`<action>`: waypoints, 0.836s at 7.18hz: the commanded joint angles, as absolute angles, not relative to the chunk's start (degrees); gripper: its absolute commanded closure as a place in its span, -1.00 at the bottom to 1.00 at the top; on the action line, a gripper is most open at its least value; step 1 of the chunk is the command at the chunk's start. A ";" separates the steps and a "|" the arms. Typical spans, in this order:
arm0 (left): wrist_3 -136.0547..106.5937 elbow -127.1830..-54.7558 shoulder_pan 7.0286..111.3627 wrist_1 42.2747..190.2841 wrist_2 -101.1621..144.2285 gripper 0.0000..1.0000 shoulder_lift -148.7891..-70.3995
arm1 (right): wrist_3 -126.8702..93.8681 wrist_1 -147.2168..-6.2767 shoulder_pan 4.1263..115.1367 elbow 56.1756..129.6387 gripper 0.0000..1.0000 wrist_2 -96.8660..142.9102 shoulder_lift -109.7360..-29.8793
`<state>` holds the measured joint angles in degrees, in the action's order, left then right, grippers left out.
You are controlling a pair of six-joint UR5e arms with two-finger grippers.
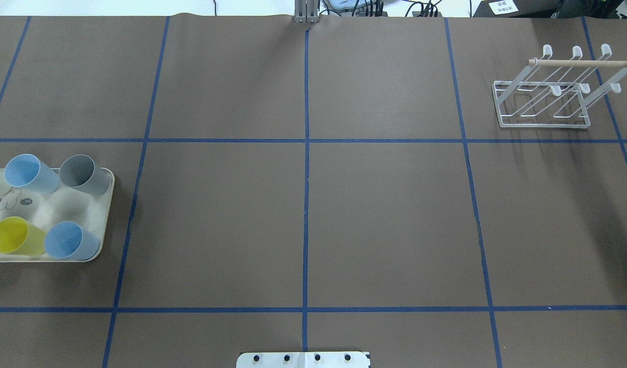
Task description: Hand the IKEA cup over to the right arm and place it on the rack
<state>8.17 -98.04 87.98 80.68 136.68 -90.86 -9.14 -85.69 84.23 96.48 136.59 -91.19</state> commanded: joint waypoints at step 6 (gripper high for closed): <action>7.82 -98.96 87.98 81.12 137.11 -1.00 -90.70 | -9.14 -85.26 85.08 97.56 -1.00 137.11 -91.84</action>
<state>7.99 -98.78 87.98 80.97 136.80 -90.86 -9.14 -85.56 85.03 97.34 136.99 -91.72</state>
